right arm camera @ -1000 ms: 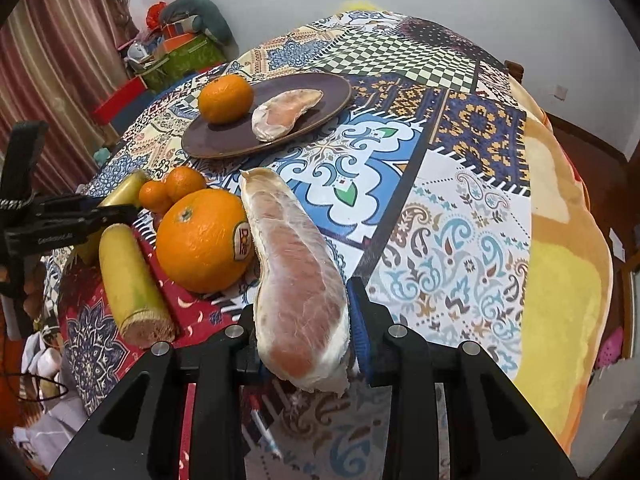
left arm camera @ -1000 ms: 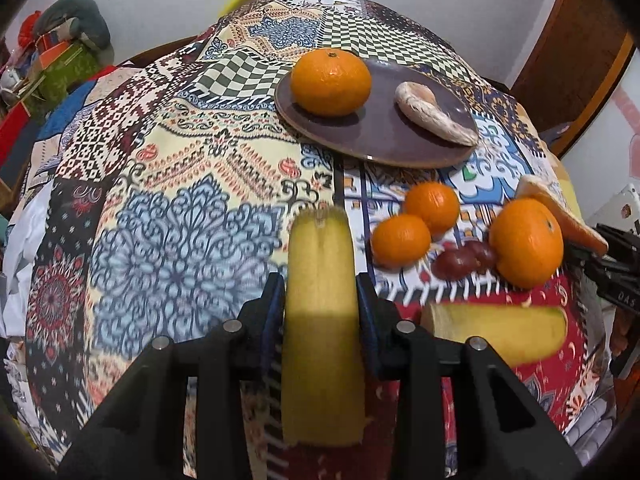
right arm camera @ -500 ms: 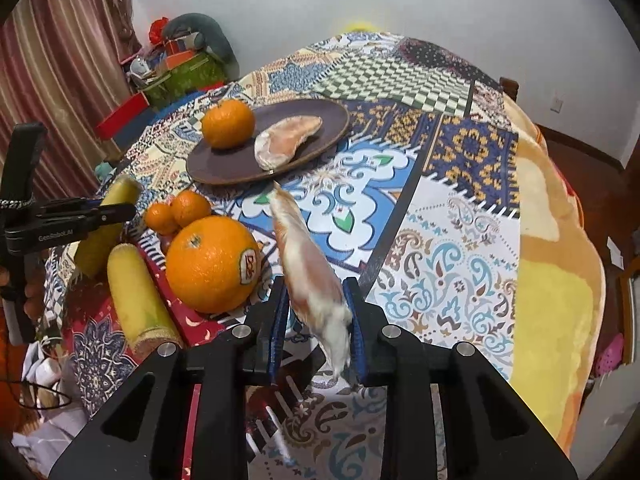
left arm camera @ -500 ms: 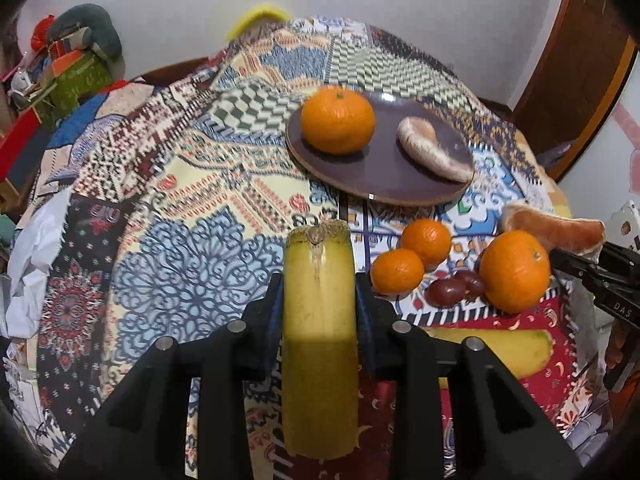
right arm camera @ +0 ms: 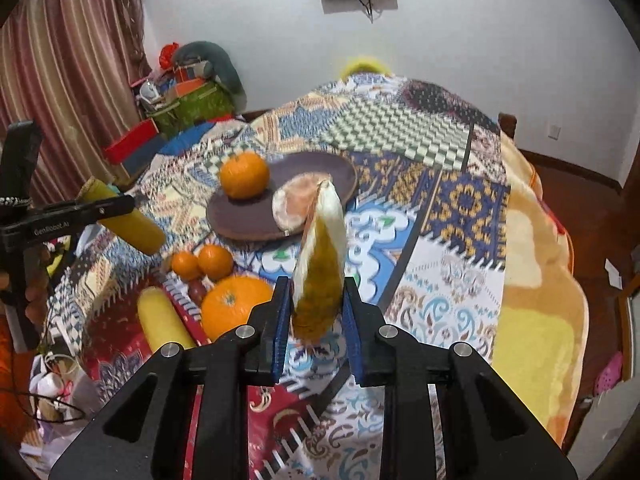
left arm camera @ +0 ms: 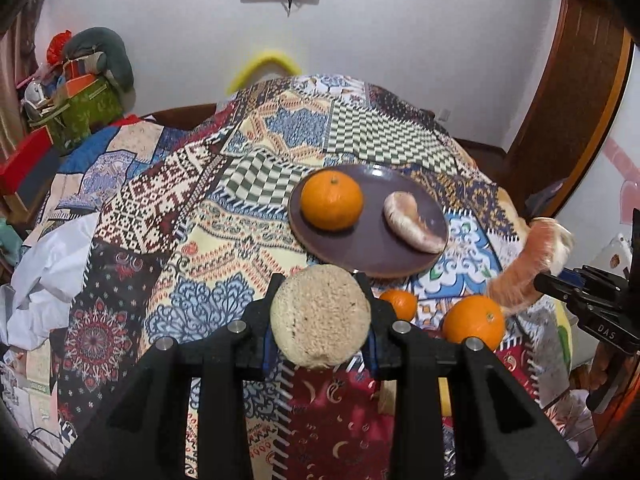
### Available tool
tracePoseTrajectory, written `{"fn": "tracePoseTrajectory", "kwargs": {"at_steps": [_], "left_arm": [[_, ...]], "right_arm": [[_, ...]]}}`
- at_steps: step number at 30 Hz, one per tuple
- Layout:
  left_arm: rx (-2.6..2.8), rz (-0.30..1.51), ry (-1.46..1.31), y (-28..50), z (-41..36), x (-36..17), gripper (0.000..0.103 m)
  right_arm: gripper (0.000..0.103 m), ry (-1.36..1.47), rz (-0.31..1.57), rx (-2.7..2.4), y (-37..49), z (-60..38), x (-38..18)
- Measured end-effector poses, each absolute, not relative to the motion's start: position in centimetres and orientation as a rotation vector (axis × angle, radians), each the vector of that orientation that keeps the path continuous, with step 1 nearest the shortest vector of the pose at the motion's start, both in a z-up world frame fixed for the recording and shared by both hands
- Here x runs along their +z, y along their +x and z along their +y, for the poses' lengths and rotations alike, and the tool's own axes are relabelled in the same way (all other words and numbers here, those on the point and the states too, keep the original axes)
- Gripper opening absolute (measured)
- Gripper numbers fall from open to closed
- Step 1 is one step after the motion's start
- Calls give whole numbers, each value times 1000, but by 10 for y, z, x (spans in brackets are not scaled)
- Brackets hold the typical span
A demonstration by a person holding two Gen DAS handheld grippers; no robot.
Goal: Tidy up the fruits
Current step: 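Lift both held fruits onto the dark plate and open both tools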
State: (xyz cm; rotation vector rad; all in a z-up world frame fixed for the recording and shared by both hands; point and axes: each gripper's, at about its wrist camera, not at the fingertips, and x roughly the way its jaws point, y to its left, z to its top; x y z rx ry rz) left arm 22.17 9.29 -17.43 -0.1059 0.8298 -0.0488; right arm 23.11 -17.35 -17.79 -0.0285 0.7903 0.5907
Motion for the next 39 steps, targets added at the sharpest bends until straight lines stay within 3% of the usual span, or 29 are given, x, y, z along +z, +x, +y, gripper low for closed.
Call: {"fn": "tracePoseTrajectory", "kwargs": {"at_steps": [17, 39], "left_arm": [[-116, 789, -79, 249, 69, -154, 33], [-202, 886, -27, 315, 40, -186, 33]], "right_arm": [[22, -1, 699, 631, 251, -158, -154], [22, -3, 678, 673, 310, -120, -159]]}}
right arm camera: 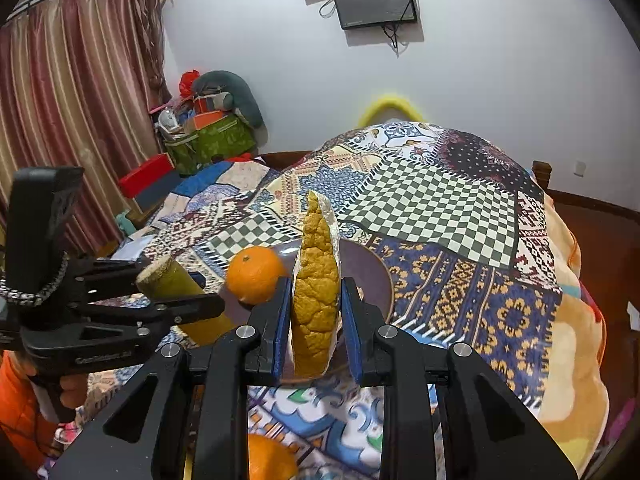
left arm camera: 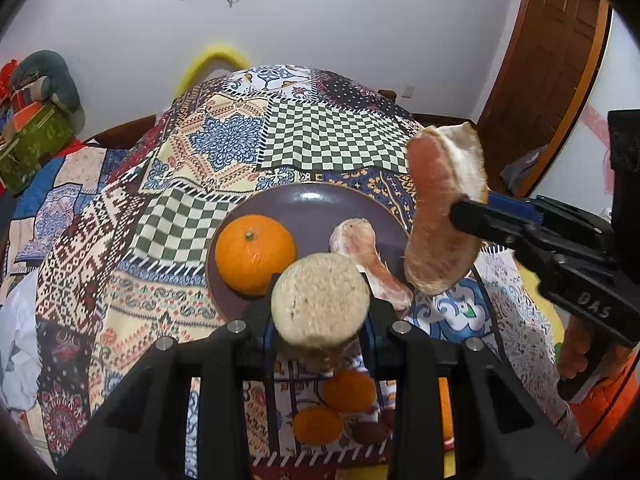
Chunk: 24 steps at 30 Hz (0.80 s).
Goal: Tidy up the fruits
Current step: 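Lift both held fruits onto the dark plate and open both tools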
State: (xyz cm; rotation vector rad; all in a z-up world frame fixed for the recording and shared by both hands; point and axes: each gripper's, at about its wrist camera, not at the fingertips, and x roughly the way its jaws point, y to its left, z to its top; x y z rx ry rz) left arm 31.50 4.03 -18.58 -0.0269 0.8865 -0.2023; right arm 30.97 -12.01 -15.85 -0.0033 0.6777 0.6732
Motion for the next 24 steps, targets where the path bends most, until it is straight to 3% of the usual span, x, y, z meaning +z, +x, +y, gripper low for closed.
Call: {"fn": "tracePoseTrajectory", "kwargs": {"at_steps": [24], "left_arm": [[-194, 911, -124, 381, 47, -208, 34]], "right_arm": [[25, -52, 800, 718, 373, -94, -187]]}}
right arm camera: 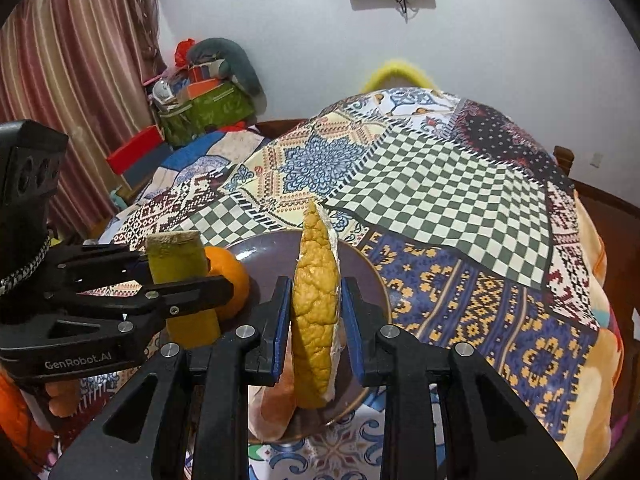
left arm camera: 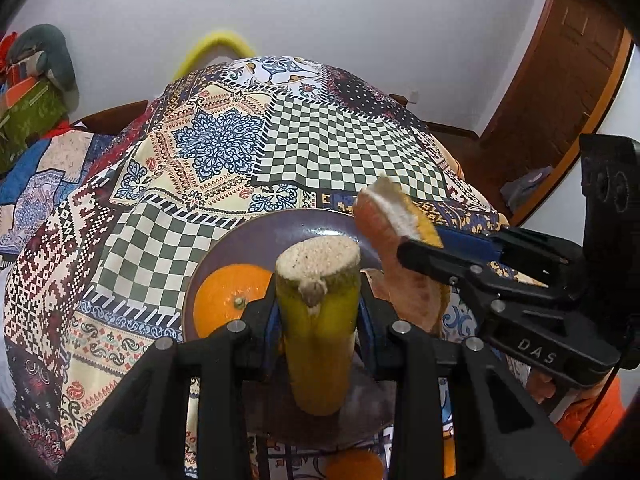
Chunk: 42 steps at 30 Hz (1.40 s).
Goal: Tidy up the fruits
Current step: 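Lift both held fruits onto the dark plate and open both tools, then withdraw both open tools from the plate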
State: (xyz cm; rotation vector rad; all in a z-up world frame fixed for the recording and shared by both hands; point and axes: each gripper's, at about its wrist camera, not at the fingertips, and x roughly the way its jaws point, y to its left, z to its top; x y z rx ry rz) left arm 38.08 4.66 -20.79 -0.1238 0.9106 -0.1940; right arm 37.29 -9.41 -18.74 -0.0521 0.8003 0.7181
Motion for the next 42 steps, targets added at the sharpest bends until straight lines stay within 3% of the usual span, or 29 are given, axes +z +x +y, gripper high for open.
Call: {"fn": "tracePoseTrajectory", "kwargs": {"at_steps": [3, 8, 26, 32, 38, 42], "left_arm": [[-191, 912, -142, 383, 49, -207, 42], [-173, 901, -112, 375, 49, -205, 42], [-134, 809, -81, 308, 52, -153, 42], [-116, 780, -76, 273, 54, -141, 54], [-84, 790, -65, 242, 55, -140, 69], [-74, 816, -86, 226, 52, -148, 76]], "right_arm": [[25, -56, 810, 718, 373, -93, -190], [31, -74, 818, 720, 369, -94, -189], [34, -88, 727, 668, 315, -115, -145], [52, -75, 690, 641, 285, -128, -132], [62, -87, 678, 621, 258, -135, -131], [64, -84, 688, 613, 243, -141, -135]]}}
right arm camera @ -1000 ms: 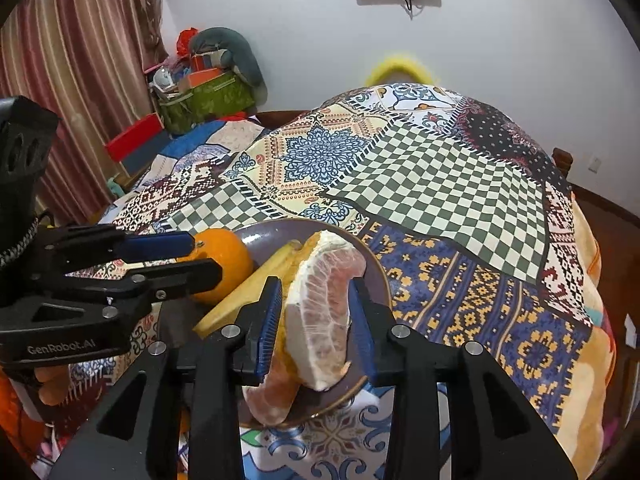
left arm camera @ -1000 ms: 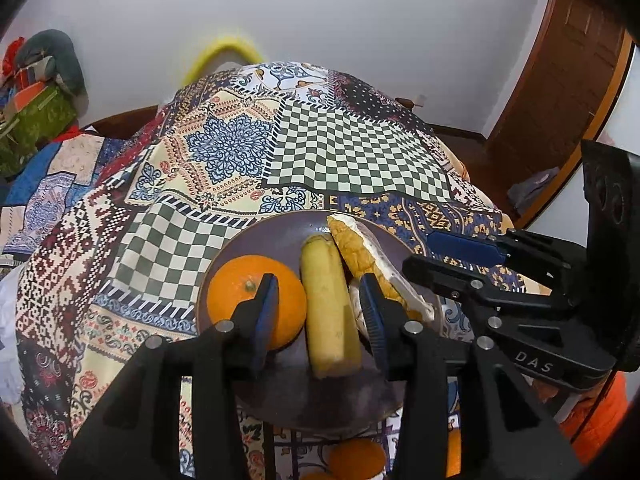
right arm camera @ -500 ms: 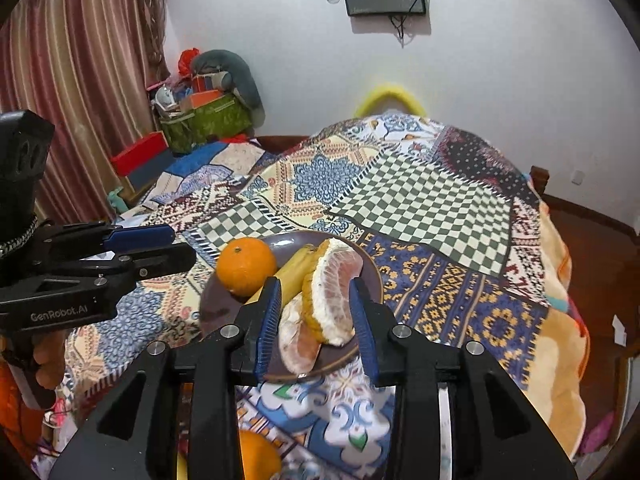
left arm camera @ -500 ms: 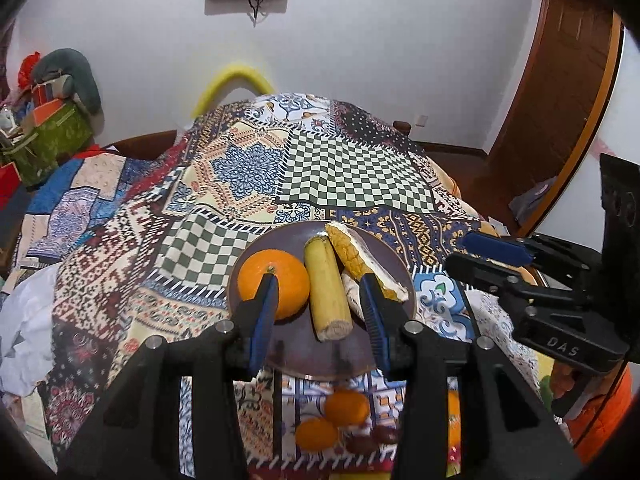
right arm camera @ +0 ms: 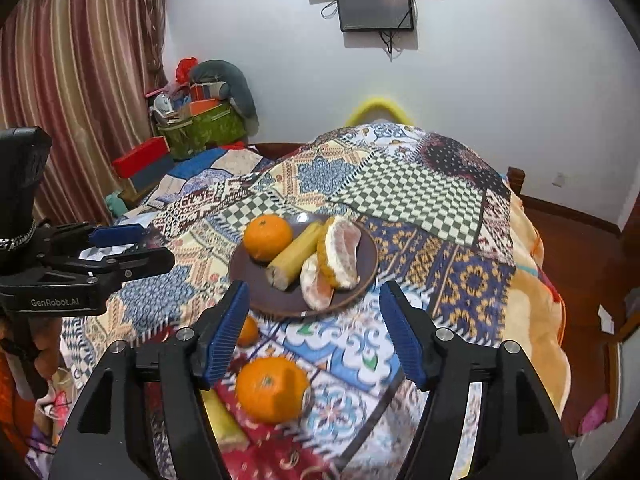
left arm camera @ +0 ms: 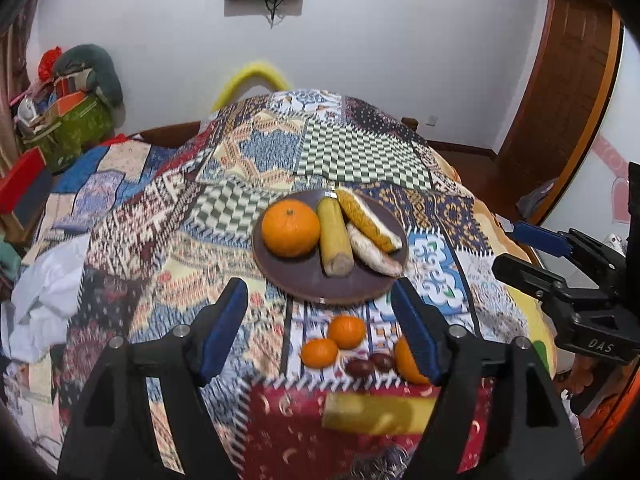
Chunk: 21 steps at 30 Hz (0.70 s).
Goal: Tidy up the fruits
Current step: 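Withdraw both open tools from the plate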
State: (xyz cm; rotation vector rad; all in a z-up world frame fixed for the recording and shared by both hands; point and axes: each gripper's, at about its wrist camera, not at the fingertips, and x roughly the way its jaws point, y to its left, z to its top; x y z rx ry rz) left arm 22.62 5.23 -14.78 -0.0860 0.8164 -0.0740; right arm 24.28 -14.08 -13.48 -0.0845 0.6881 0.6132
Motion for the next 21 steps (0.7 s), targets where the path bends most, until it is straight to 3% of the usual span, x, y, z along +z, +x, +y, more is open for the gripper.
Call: {"fn": "tracePoseTrajectory", "kwargs": {"at_steps": [3, 21], "left_arm": [[-89, 849, -103, 212, 48, -159, 80], [-43, 1004, -72, 182, -33, -221, 81]], "right_arm": [[64, -81, 704, 607, 231, -147, -139], [64, -35, 753, 533, 195, -192, -162]]}}
